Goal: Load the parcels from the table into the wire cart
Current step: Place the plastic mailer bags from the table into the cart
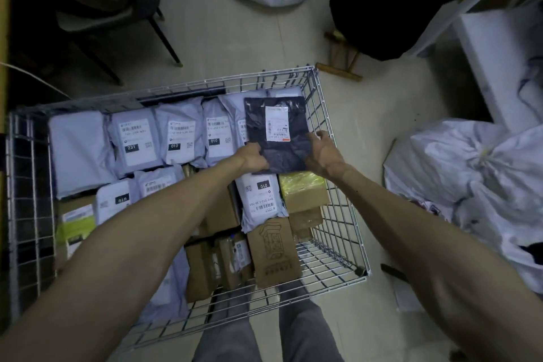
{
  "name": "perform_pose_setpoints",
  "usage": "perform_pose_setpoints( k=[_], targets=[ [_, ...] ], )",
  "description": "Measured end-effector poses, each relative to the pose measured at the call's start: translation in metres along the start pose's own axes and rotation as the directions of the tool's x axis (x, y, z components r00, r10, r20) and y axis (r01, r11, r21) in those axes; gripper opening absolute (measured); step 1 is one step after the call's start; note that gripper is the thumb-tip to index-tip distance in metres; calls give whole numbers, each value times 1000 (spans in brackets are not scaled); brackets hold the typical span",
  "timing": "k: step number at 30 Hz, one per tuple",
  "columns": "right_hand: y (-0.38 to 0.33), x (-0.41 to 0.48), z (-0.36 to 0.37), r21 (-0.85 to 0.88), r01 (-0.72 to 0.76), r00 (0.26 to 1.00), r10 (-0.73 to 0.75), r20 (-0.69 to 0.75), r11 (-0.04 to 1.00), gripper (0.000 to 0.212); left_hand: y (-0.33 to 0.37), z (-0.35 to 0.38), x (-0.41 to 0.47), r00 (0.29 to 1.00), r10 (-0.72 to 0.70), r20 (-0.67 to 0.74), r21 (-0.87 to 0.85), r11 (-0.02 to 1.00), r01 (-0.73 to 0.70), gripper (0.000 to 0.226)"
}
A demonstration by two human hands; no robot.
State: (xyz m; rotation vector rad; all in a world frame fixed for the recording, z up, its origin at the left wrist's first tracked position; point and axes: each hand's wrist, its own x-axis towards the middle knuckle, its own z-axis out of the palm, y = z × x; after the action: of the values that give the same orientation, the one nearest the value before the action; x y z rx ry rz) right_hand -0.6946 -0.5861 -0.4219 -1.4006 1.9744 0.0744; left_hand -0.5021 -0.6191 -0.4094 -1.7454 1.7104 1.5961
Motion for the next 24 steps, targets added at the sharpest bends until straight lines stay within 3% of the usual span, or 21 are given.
perform_pose_setpoints(
  k=[4, 6, 9, 11, 15, 24],
  targets=[
    [-21, -48, -16, 121, 4, 1000, -6, 16, 993, 65, 3, -8, -41, 998, 24, -50, 9, 1000, -24, 12],
    [-31, -68, -24, 104, 41, 998, -45, 31, 994, 70, 5, -11, -62, 996, 14, -90, -15, 1000, -16, 9],
    [-46, -90, -39, 60, 122, 992, -123, 21, 991, 72, 5, -16, -96, 983, 48, -178, 7, 999, -47, 51],
    [-54, -100, -51, 23, 160, 987, -160, 10, 987, 75, 6, -20, -120, 964, 70, -256, 34, 997, -63, 64],
    [-68, -119, -73, -44, 316, 948, -317, -6, 948, 80, 0, -20, -174, 909, 42, -414, 7, 999, -43, 66],
    [-102, -183, -96, -94, 526, 850, -527, 14, 845, 79, -31, -1, -291, 795, -82, -601, -48, 997, 67, 71]
  ],
)
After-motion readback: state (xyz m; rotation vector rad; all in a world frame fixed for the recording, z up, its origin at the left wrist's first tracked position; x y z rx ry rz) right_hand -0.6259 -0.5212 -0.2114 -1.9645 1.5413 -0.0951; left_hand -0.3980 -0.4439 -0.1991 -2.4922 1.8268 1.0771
